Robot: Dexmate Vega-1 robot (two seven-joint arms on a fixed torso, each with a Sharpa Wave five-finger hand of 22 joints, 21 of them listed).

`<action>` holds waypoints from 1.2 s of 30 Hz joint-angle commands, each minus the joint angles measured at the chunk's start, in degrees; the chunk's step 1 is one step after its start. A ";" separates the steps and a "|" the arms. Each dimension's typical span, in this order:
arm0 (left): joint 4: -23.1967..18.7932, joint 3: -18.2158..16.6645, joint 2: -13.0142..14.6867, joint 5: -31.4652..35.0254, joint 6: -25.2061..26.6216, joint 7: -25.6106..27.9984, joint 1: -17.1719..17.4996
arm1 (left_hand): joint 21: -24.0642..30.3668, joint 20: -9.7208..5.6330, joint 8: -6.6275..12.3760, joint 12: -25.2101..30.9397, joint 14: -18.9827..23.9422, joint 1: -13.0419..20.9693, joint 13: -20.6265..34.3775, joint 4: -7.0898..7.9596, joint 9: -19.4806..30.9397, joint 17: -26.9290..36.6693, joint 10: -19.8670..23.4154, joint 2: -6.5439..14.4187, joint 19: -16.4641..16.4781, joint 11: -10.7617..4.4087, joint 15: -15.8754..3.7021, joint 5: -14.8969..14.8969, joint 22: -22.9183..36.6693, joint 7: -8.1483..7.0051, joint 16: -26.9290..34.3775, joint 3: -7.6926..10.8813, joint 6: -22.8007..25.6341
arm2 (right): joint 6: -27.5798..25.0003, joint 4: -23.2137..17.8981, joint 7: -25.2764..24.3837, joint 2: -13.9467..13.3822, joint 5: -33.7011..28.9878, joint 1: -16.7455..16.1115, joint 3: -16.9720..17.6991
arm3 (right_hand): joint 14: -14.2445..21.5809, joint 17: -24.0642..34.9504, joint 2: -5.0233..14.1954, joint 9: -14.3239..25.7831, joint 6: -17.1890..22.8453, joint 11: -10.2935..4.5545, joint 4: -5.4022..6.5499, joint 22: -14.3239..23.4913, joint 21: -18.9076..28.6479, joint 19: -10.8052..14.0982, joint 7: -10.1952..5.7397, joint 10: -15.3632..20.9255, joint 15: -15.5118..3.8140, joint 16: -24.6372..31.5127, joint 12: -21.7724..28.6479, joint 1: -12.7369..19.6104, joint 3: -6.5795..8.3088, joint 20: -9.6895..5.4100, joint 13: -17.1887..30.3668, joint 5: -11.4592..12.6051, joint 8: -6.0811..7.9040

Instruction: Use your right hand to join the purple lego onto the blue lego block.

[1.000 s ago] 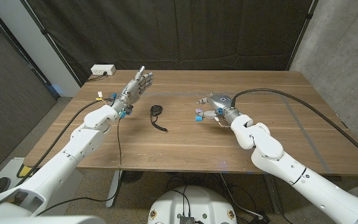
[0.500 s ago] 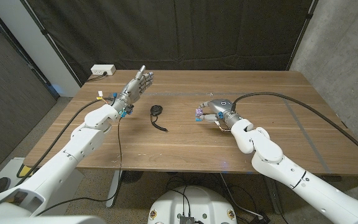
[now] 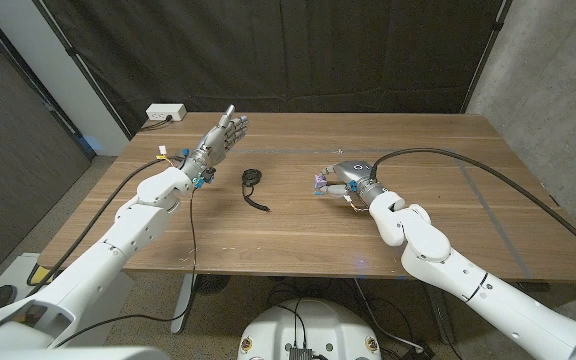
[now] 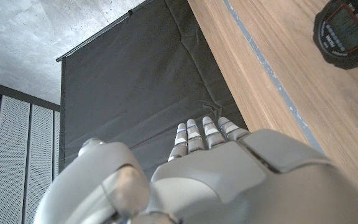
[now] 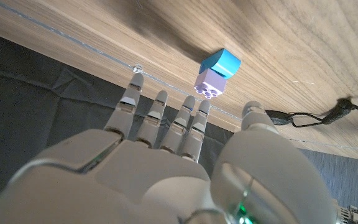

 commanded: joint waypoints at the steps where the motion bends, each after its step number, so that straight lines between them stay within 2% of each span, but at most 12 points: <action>1: 1.40 0.12 -0.44 -0.15 -0.49 -0.64 -0.74 | -0.01 0.34 0.10 0.11 -0.02 0.25 0.11 0.07 0.24 0.25 -0.05 0.28 -0.44 -0.07 -0.09 0.44 0.23 -0.12 0.05 -0.61 0.51 | -0.62 0.73 0.88 0.43 -0.11 0.92 -0.76 | -0.09 0.20 0.60 0.14 1.03 0.09 0.11 0.10 0.48 0.20 -0.02 -0.19 0.04 0.42 0.23 0.02 0.58 0.33 0.17 -0.33 0.73; 10: 2.43 0.02 -0.69 -0.31 -0.78 -0.98 -1.11 | 0.00 0.37 0.08 0.13 -0.07 0.26 0.11 0.07 0.24 0.25 0.01 0.35 -0.45 -0.15 -0.10 0.43 0.23 -0.14 0.04 -0.72 0.49 | -1.83 1.02 1.54 0.98 -2.35 1.73 -2.08 | 0.28 0.15 0.93 0.11 2.49 -0.03 -0.09 0.10 0.63 0.28 -0.06 0.49 -0.12 0.60 0.68 0.05 0.82 0.38 0.17 -0.58 1.12; 18: 3.56 -0.06 -0.91 -0.48 -1.15 -1.56 -1.60 | 0.03 0.40 0.09 0.15 -0.05 0.28 0.11 0.08 0.24 0.26 0.06 0.41 -0.41 -0.13 -0.14 0.43 0.23 -0.16 0.05 -0.83 0.54 | -2.90 1.09 2.61 1.86 -3.84 2.12 -2.86 | 2.35 0.06 1.23 0.03 5.28 -0.37 -0.53 0.09 1.06 1.09 -0.12 3.23 -0.45 1.18 1.81 0.05 1.15 0.33 0.17 -0.98 1.72; 28: 4.98 -0.03 -1.18 -0.87 -1.13 -2.47 -2.22 | 0.07 0.41 0.10 0.15 0.00 0.32 0.11 0.08 0.24 0.25 0.08 0.50 -0.34 0.02 -0.11 0.43 0.23 -0.14 0.08 -1.00 0.60 | -4.25 1.42 4.34 2.72 -5.70 2.62 -3.56 | 3.73 0.01 1.48 0.00 6.10 -0.55 -0.82 0.09 1.38 1.90 -0.20 4.24 -0.44 1.49 2.14 0.23 1.43 0.34 0.16 -1.09 1.76; 36: 5.32 0.01 -1.27 -1.03 -1.01 -2.87 -2.49 | 0.08 0.45 0.12 0.15 0.01 0.36 0.11 0.08 0.24 0.25 0.10 0.57 -0.33 -0.09 -0.11 0.43 0.23 -0.09 0.08 -1.10 0.68 | -4.69 0.99 5.89 2.81 -8.09 3.06 -4.19 | 6.04 -0.07 2.06 -0.04 7.43 -0.49 -1.29 0.08 1.52 2.39 -0.22 6.61 -0.39 1.87 2.88 0.57 2.04 0.24 0.17 -1.24 1.83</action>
